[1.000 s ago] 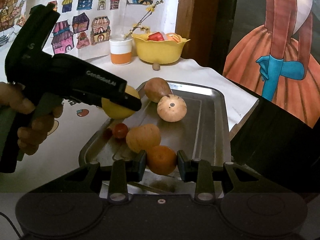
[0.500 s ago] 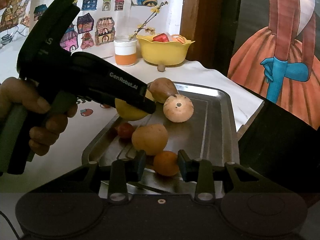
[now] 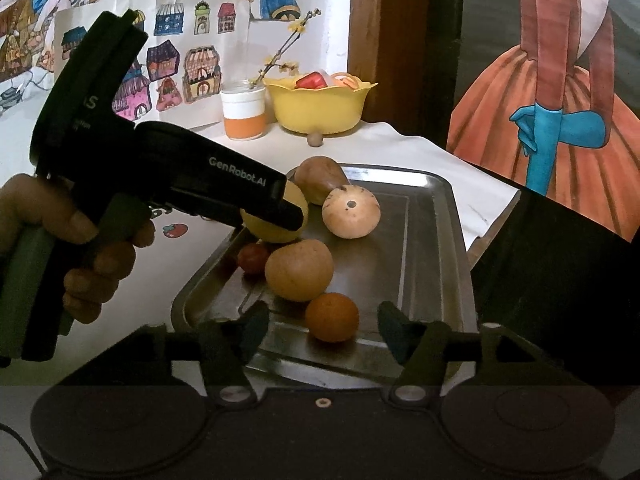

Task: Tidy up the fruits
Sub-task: 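Carry the yellow citrus onto the tray with the left tool while the right tool sets the tangerine there, then open both tools and lift them away from the tray toward the mat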

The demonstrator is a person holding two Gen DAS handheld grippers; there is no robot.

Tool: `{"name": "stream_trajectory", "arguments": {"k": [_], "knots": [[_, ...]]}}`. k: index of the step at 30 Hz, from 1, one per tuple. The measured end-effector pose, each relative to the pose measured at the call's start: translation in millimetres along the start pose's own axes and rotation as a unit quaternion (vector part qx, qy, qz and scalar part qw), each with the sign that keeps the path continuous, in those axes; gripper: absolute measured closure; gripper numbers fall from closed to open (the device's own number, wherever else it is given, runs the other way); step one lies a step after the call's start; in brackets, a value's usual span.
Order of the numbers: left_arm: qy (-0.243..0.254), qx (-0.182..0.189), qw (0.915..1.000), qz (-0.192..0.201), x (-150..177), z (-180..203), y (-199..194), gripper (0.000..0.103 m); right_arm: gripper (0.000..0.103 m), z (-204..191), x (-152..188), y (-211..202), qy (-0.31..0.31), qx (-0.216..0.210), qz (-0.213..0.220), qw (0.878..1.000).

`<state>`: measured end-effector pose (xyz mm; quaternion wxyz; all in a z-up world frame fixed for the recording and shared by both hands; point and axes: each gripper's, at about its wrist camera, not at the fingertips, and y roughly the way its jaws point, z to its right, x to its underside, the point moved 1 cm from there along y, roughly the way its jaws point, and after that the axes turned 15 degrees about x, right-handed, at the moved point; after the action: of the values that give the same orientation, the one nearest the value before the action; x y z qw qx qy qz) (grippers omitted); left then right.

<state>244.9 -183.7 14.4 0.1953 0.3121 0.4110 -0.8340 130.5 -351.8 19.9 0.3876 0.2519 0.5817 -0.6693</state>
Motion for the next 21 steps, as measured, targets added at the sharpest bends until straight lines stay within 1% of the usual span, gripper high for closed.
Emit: {"name": "stream_trajectory", "arguments": {"k": [1, 3, 4, 8, 9, 10, 12, 13, 15, 16, 21], "knots": [[-0.002, 0.0, 1.0, 0.001, 0, 0, -1, 0.037, 0.032, 0, 0, -2, 0.0, 0.001, 0.002, 1.0], [-0.001, -0.001, 1.0, 0.002, 1, 1, -2, 0.033, 0.023, 1, 1, -6, 0.003, 0.002, 0.005, 1.0], [-0.001, -0.002, 1.0, 0.003, 2, 1, -3, 0.03, 0.021, 1, 1, -9, 0.005, 0.002, 0.006, 1.0], [-0.001, 0.002, 0.9999, 0.012, 5, 5, -12, 0.022, 0.007, 3, 1, -19, 0.018, 0.002, 0.015, 1.0], [0.002, 0.002, 0.9999, 0.017, 6, 6, -16, 0.018, 0.005, 4, 1, -23, 0.021, 0.002, 0.018, 1.0], [0.006, 0.002, 0.9997, 0.022, 7, 8, -20, 0.015, 0.005, 4, 1, -27, 0.022, 0.002, 0.021, 1.0], [0.012, -0.001, 0.9995, 0.029, 8, 11, -28, 0.009, 0.001, 3, 0, -33, 0.022, 0.002, 0.025, 0.999], [0.014, -0.001, 0.9994, 0.032, 9, 12, -32, 0.005, 0.001, 4, 0, -37, 0.021, 0.002, 0.028, 0.999], [0.017, -0.004, 0.9991, 0.038, 11, 14, -42, 0.002, 0.001, 3, 0, -44, 0.019, -0.002, 0.029, 0.999], [0.019, -0.005, 0.999, 0.039, 13, 14, -46, 0.001, 0.001, 3, -1, -48, 0.019, -0.004, 0.03, 0.999], [0.029, -0.016, 0.9983, 0.047, 26, 14, -73, 0.001, 0.001, 1, 0, -67, 0.016, -0.007, 0.035, 0.999]]}}
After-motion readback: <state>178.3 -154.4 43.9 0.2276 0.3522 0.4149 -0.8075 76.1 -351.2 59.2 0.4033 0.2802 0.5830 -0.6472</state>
